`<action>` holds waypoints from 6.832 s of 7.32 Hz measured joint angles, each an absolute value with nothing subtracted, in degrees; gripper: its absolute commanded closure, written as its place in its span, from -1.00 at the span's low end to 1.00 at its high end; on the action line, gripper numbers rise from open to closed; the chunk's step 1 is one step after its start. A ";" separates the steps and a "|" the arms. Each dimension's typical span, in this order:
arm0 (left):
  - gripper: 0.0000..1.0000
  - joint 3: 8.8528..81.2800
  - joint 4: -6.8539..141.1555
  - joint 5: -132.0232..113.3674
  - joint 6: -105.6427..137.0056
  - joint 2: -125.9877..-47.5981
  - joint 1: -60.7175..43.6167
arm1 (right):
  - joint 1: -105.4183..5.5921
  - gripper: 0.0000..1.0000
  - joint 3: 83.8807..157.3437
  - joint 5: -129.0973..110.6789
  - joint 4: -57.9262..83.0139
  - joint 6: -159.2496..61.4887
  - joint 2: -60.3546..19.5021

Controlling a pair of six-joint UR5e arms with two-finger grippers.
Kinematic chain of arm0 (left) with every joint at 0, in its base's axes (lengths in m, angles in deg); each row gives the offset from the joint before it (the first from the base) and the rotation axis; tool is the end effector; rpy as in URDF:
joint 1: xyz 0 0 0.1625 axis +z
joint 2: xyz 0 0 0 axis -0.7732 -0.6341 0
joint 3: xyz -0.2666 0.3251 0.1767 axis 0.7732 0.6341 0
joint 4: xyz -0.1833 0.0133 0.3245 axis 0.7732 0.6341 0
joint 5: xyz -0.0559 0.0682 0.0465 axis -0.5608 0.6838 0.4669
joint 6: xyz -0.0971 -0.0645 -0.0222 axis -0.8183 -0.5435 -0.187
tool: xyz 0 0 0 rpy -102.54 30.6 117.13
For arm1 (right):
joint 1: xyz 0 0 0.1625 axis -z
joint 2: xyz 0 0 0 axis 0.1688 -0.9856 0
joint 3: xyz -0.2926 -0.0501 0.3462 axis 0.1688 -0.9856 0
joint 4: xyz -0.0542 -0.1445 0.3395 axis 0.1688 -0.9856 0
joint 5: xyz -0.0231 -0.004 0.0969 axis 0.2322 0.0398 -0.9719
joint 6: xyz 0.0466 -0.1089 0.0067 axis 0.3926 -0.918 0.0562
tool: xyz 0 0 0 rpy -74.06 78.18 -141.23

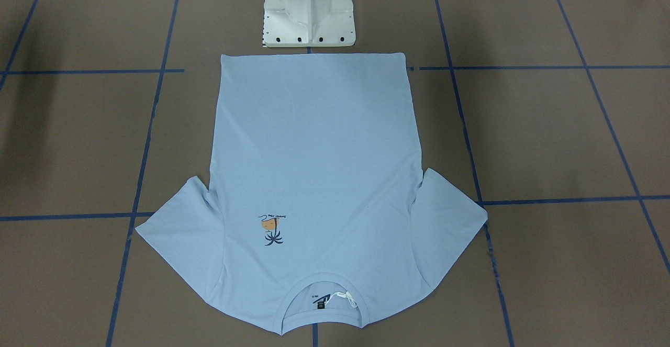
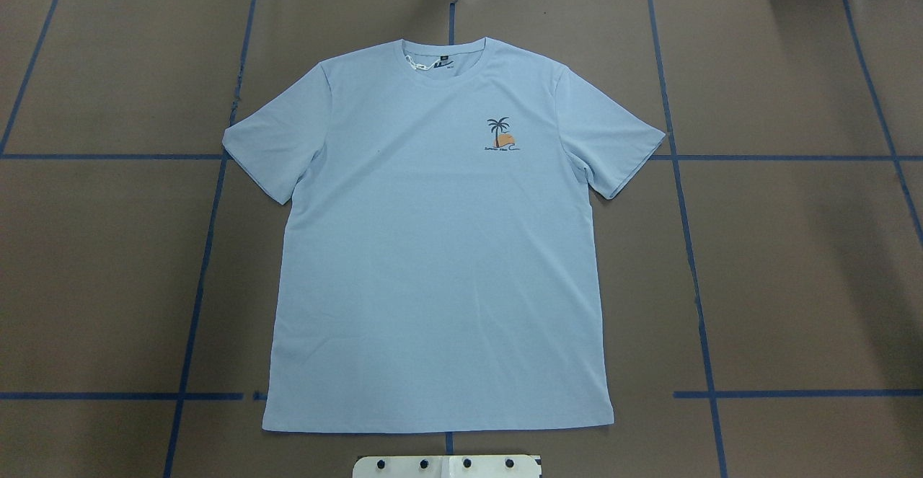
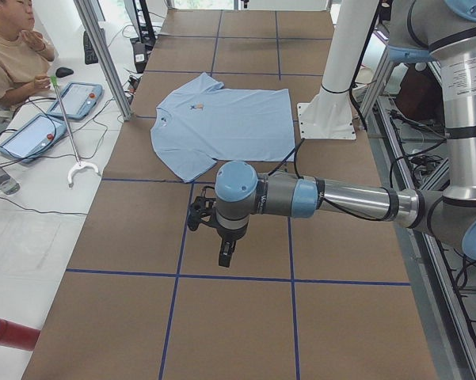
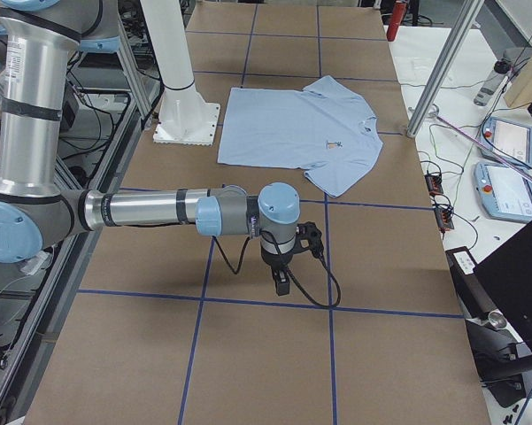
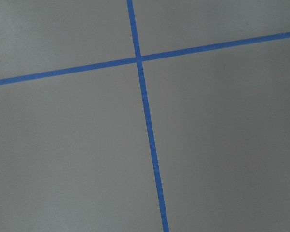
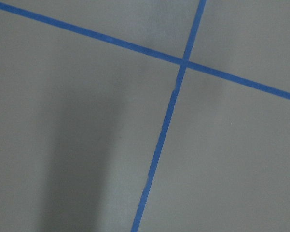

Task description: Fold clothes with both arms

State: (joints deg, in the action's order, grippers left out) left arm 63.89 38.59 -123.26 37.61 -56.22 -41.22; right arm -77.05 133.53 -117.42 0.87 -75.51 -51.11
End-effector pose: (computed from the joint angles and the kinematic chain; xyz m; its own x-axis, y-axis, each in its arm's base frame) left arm -0.0605 -0.3640 0.6283 0.7021 0.1821 -0.6884 -0.0560 0.9779 0.2016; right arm 0.0340 -0.3760 0.6552 0.7249 -0.2941 0.6229 0.1863 0.9543 0.2337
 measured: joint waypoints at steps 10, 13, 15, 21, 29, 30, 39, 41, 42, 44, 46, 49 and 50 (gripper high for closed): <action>-1.00 59.59 51.46 -123.50 37.73 -63.57 -41.20 | -67.32 -0.98 117.38 -125.78 16.11 -53.66 -29.71; -1.00 59.49 52.63 -123.50 37.61 -63.45 -41.20 | -57.07 -0.96 110.58 -119.22 24.40 -31.96 -19.76; -1.00 59.52 52.72 -123.52 37.62 -63.43 -41.20 | -49.50 -0.88 107.45 -110.97 34.49 -19.27 -17.52; -1.00 59.64 52.74 -123.58 37.71 -63.42 -41.20 | -41.51 -0.17 102.94 -102.56 38.82 -15.54 -16.94; -1.00 60.09 52.82 -123.58 37.78 -63.07 -41.28 | -41.42 1.00 102.92 -101.74 38.83 -15.37 -16.19; -1.00 60.09 52.82 -123.59 37.81 -63.03 -41.29 | -41.54 1.00 103.06 -101.76 38.61 -15.06 -15.44; -1.00 60.18 52.83 -123.59 37.88 -62.98 -41.28 | -28.35 1.00 99.59 -79.67 18.47 11.02 6.20; -1.00 60.23 52.82 -123.59 37.88 -62.98 -41.29 | -27.96 1.00 95.25 -78.08 18.22 13.53 9.48; -1.00 60.25 52.82 -123.59 37.88 -62.98 -41.29 | -27.94 1.00 94.22 -77.58 18.20 15.52 10.19; -1.00 60.30 52.82 -123.59 37.88 -62.98 -41.29 | -27.90 0.81 92.61 -76.81 18.19 19.23 11.61; -1.00 60.29 52.82 -123.59 37.88 -62.98 -41.29 | -27.82 -1.00 90.80 -76.50 18.19 21.01 13.32; -1.00 60.04 53.17 -123.64 37.67 -63.06 -41.24 | -28.27 -1.00 90.33 -76.47 17.78 12.09 13.70; -1.00 59.78 54.64 -123.65 37.38 -63.27 -41.14 | -30.40 -1.00 90.98 -80.50 16.52 7.11 13.70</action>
